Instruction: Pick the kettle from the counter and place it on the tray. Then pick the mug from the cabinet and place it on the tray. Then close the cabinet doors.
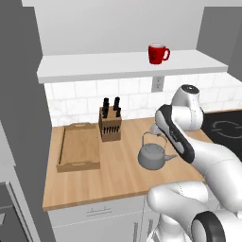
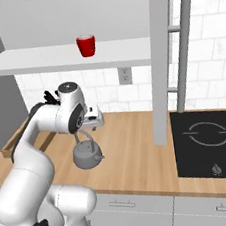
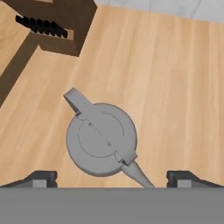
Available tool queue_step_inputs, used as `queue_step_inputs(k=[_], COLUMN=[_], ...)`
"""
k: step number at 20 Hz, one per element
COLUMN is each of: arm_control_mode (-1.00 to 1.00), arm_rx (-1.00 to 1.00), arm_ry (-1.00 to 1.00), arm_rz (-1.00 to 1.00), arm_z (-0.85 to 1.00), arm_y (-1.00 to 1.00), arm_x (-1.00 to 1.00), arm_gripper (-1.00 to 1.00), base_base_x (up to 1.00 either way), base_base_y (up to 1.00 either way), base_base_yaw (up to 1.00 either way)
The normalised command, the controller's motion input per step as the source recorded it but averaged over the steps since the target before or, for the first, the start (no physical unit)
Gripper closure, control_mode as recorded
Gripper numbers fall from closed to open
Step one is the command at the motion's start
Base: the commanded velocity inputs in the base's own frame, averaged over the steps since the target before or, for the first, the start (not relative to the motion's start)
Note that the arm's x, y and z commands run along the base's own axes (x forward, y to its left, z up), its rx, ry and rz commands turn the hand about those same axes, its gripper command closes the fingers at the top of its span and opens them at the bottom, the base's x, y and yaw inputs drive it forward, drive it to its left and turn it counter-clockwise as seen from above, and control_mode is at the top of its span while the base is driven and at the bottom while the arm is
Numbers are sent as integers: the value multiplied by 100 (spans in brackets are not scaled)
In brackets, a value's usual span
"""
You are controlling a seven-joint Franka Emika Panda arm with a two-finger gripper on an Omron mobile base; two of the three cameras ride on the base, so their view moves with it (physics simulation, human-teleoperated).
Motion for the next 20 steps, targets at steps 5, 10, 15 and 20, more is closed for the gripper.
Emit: queue_step_inputs(k=[5,10,15,20], arm_control_mode=[-100,-100,-100,-100], arm_rx=[0,0,0,0], arm_ry=[1,5,4,3], arm_rz=[4,0,0,0], arm_z=[-17,-18,-17,-13], arm_y=[0,0,0,1], arm_x=[11,24,36,18], arm_gripper=[-100,-100,-100,-100], base_base_x=[0,0,0,0], base_base_y=[0,0,0,0], base_base_yaw=[0,0,0,0])
